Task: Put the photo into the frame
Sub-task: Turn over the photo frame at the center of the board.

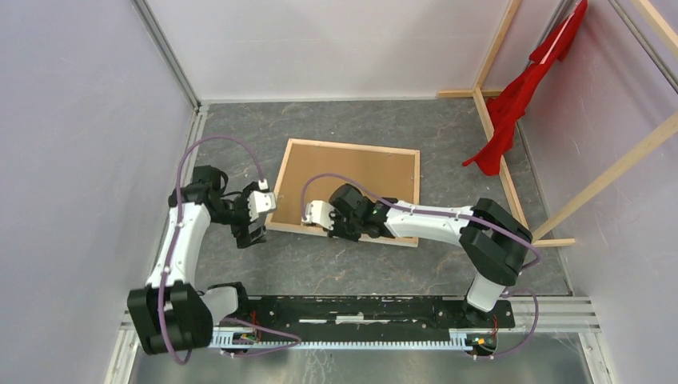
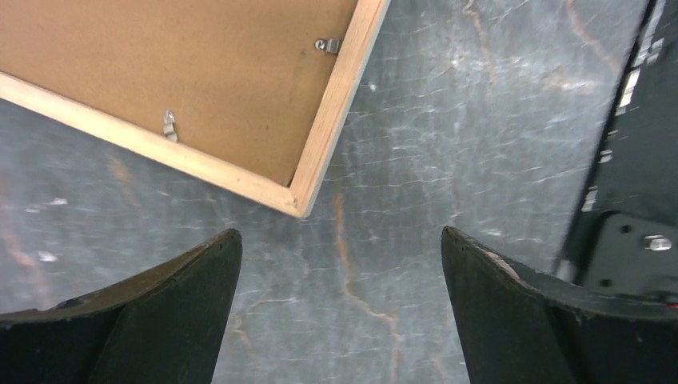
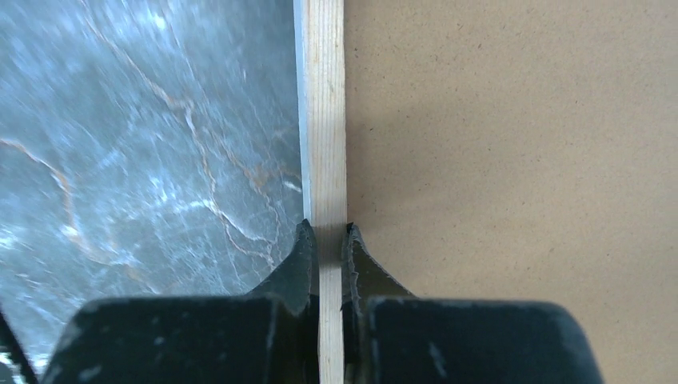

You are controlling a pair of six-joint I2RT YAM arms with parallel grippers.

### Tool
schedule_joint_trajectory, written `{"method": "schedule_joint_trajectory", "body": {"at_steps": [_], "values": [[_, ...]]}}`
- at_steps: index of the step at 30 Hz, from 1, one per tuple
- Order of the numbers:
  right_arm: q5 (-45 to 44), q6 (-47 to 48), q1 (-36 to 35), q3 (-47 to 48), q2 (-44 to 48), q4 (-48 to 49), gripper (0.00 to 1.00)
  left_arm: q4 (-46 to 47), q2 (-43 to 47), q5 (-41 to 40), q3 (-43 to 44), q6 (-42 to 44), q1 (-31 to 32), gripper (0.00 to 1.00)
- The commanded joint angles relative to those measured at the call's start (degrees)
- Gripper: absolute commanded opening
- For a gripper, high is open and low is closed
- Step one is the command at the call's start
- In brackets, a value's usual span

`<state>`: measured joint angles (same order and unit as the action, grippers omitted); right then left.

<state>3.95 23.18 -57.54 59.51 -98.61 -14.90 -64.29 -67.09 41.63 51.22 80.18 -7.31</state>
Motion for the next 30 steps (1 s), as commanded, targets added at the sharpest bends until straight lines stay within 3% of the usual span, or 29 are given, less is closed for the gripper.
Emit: {"method": "schedule_joint_trajectory", "body": {"at_steps": [1, 6, 17, 21, 24, 30], "values": [[5.6, -5.2, 0.1, 9.3, 2.0, 1.2, 0.00, 6.6, 9.8, -1.0, -5.5, 16.4, 0.3, 1.00], [8.8, -9.5, 0.2, 15.5, 2.1, -2.3, 0.00, 22.7, 22.6, 1.0, -14.0, 22.4, 0.5, 1.00], [13.3, -13.4, 1.4, 28.7, -0.8, -10.4, 0.00, 22.1, 23.2, -0.2, -15.6, 36.8, 0.9, 1.00], [15.3, -14.6, 1.7, 30.1, -1.1, -10.9, 0.00, 25.2, 23.1, 0.5, -16.4, 36.0, 1.1, 0.99], [15.9, -15.1, 1.7, 30.4, -0.7, -11.1, 0.00, 30.0, 22.4, 1.3, -16.8, 34.6, 1.4, 0.92], [14.3, -15.5, 1.6, 32.3, 0.4, -13.2, 0.00, 34.2, 18.7, 2.4, -15.5, 34.9, 2.6, 0.61]]}}
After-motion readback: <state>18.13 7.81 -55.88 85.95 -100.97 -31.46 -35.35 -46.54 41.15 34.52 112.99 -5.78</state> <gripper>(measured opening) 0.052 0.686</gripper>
